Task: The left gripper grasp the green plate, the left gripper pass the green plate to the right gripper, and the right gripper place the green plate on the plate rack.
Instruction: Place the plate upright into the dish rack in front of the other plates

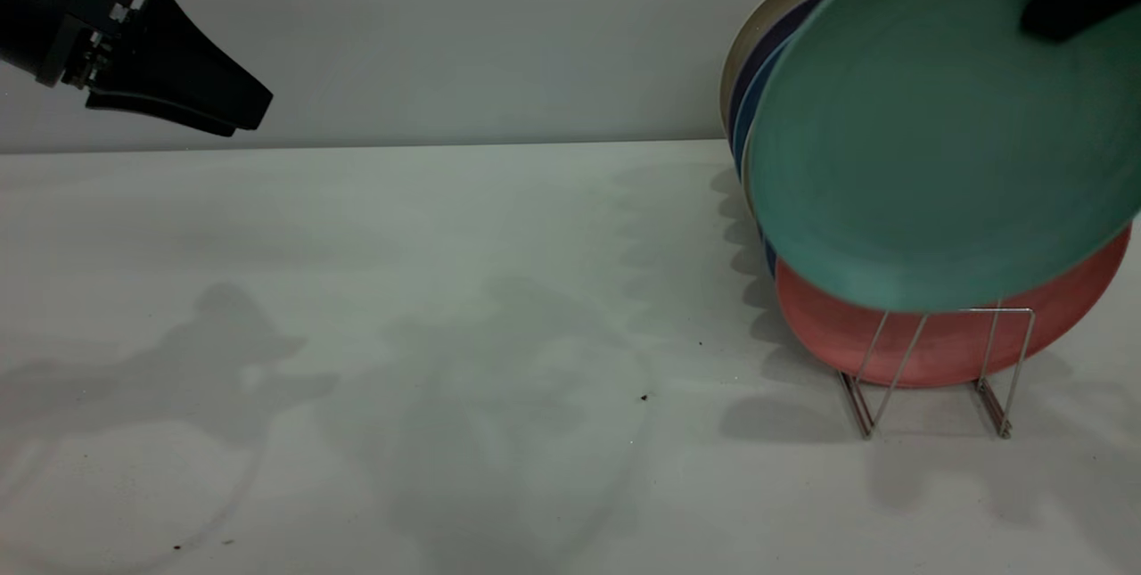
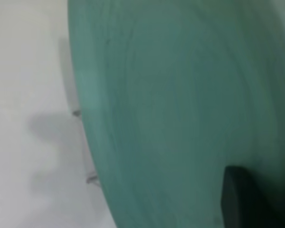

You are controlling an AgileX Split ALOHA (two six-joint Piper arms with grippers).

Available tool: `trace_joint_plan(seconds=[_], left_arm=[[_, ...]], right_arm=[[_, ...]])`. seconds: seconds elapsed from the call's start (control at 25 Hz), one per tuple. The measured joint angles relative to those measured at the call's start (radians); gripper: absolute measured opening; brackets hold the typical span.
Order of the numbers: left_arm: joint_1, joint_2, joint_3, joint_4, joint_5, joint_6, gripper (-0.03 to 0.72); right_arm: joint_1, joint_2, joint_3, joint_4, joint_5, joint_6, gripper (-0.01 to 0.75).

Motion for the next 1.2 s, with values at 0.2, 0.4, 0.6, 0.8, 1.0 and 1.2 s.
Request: trace_joint_plan(seconds=[0.2, 0.4, 0.6, 0.8, 1.0, 1.2], left_arm=[[0.000, 0.000, 0.000, 0.000, 0.000, 0.002, 0.580], [0.000, 0.000, 0.000, -0.001, -0.001, 0.002, 0.580], [0.000, 0.000, 0.000, -0.001, -0.004, 0.001, 0.580], [0.000, 0.000, 0.000, -0.001, -0.006, 0.001, 0.580], [0.000, 0.000, 0.000, -0.001, -0.006, 0.001, 0.580], [0.000, 0.000, 0.000, -0.001, -0.006, 0.001, 0.580]], right_arm=[[-0.051, 0.010, 0.001, 0.017, -0.024, -0.013, 0.102], [-0.085, 0.028, 0.001, 0.059, -0.026, -0.032, 0.102], [-0.085, 0.081, 0.001, 0.103, -0.029, -0.067, 0.102], [-0.085, 0.116, 0.001, 0.108, -0.047, -0.078, 0.102], [-0.085, 0.120, 0.001, 0.111, -0.047, -0.078, 0.102], [-0.085, 0.120, 0.001, 0.111, -0.043, -0.071, 0.102]])
